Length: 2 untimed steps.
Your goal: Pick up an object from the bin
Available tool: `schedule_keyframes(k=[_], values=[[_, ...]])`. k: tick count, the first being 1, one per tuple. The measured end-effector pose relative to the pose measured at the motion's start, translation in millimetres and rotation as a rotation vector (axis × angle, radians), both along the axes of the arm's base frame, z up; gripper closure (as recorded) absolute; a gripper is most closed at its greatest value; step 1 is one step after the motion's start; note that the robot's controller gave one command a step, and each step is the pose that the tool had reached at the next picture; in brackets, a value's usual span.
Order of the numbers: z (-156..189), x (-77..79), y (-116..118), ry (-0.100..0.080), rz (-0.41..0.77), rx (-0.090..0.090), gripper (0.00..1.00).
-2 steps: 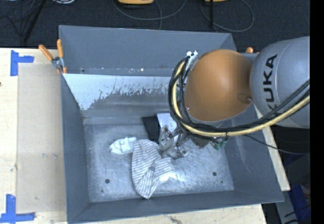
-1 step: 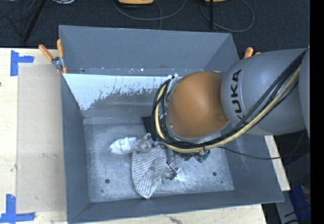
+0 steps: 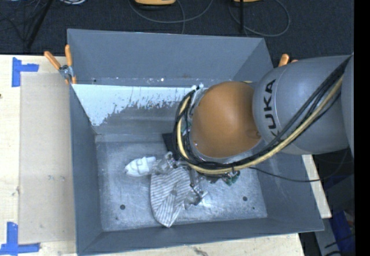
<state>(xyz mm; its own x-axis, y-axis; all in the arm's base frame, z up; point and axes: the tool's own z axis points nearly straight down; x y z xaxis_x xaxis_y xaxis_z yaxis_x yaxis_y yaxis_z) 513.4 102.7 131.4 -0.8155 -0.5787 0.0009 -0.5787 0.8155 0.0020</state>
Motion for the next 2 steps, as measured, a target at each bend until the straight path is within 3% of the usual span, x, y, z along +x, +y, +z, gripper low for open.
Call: schedule_keyframes(k=[1,2], values=[[-46.6,20.8,-30.3,0.023,0.151,0.004,1.00],[-46.7,20.8,-30.3,0.022,0.150,0.004,1.00]])
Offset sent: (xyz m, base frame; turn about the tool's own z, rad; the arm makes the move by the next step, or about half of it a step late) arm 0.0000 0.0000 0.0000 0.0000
